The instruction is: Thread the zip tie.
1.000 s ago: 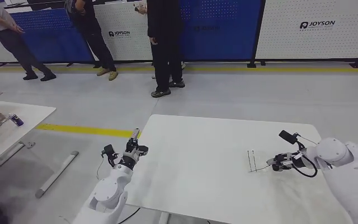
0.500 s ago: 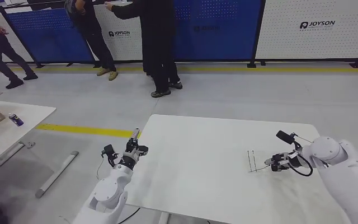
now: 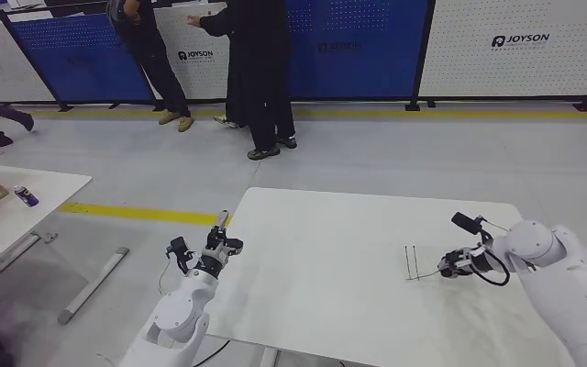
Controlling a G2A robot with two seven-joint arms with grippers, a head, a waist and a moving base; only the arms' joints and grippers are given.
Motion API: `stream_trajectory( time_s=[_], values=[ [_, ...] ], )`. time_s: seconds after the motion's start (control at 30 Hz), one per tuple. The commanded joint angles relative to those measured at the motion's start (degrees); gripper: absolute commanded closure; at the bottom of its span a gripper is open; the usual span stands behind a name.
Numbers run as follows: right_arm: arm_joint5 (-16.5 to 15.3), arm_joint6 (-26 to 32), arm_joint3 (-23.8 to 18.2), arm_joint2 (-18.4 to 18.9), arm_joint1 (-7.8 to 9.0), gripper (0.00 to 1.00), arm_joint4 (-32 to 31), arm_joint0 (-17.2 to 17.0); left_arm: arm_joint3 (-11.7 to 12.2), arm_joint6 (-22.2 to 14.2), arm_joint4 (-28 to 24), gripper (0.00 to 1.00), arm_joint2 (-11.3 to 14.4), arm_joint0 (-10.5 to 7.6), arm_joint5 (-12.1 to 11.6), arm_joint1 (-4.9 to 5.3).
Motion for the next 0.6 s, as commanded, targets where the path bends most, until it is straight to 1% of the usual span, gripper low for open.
stream_trajectory(
  time_s=[0.0,0.17,0.23,0.3,0.37,0.4,0.5,0.57],
  values=[
    [0.0,-0.1,-0.3,0.1,0.10,1.00,-0.1,-0.1,0.0,0.0,0.0,0.00,0.0,0.00,0.0,0.00],
    [0.5,-0.3,-1.6,1.2,0.71,1.00,-0.5,-0.8,0.0,0.0,0.0,0.00,0.0,0.00,0.0,0.00],
    [0.5,-0.5,-2.7,2.0,1.11,1.00,-0.4,-1.5,0.0,0.0,0.0,0.00,0.0,0.00,0.0,0.00],
    [0.4,-0.8,-3.8,3.4,1.68,1.00,0.1,-2.4,0.0,0.0,0.0,0.00,0.0,0.00,0.0,0.00],
    [-0.7,-0.4,-5.1,5.0,2.34,1.00,1.0,-3.6,0.0,0.0,0.0,0.00,0.0,0.00,0.0,0.00],
    [-0.6,-1.1,-5.8,5.9,2.75,1.00,0.8,-4.2,0.0,0.0,0.0,0.00,0.0,0.00,0.0,0.00],
    [-2.2,-2.9,-10.3,10.6,4.39,1.00,2.4,-8.0,0.0,0.0,0.0,0.00,0.0,0.00,0.0,0.00],
    [-4.9,-2.6,-14.7,14.9,5.77,1.00,4.9,-12.0,0.0,0.0,0.0,0.00,0.0,0.00,0.0,0.00]
  ],
)
